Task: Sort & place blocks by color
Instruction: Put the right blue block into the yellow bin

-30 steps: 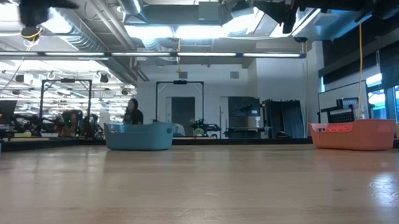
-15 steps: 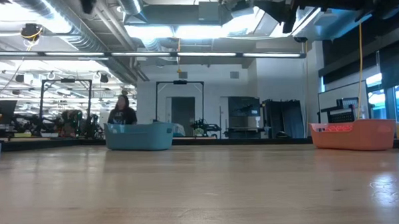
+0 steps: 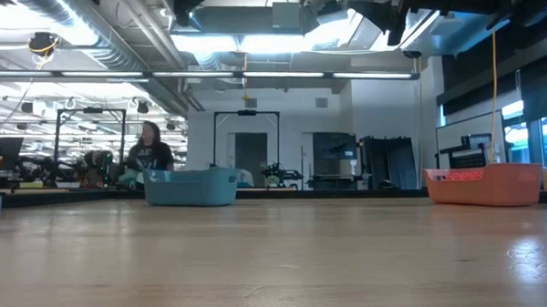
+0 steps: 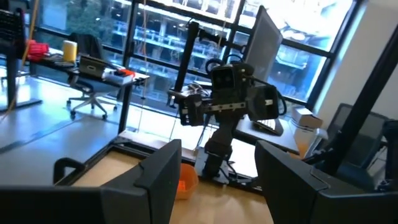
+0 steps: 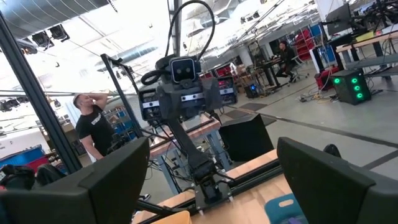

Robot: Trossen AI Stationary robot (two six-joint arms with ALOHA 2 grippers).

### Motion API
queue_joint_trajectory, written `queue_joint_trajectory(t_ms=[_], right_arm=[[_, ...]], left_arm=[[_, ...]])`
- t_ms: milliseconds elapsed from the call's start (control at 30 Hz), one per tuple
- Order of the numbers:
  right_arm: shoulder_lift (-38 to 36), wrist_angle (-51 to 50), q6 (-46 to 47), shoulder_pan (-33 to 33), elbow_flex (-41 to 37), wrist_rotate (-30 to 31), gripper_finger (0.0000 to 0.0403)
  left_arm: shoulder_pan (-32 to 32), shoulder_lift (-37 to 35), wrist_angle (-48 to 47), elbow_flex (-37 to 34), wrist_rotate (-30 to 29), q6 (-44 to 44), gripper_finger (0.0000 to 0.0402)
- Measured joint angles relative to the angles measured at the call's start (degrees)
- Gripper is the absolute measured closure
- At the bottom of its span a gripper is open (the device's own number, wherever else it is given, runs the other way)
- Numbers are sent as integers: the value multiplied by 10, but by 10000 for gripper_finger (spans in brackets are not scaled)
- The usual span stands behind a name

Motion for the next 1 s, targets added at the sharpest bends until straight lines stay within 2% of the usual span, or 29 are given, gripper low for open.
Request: queue_joint_trajectory(t_ms=[367, 833, 1000], right_arm=[[0, 3, -4, 0, 0, -4, 47], [0, 3, -2, 0, 0, -10, 47], [0, 3, 6, 0, 0, -10, 47]], left_arm=[[-32, 23, 30, 0, 0, -4, 206], [-33, 23, 64, 0, -12, -36, 206], [-37, 22, 70, 0, -39, -55, 206]])
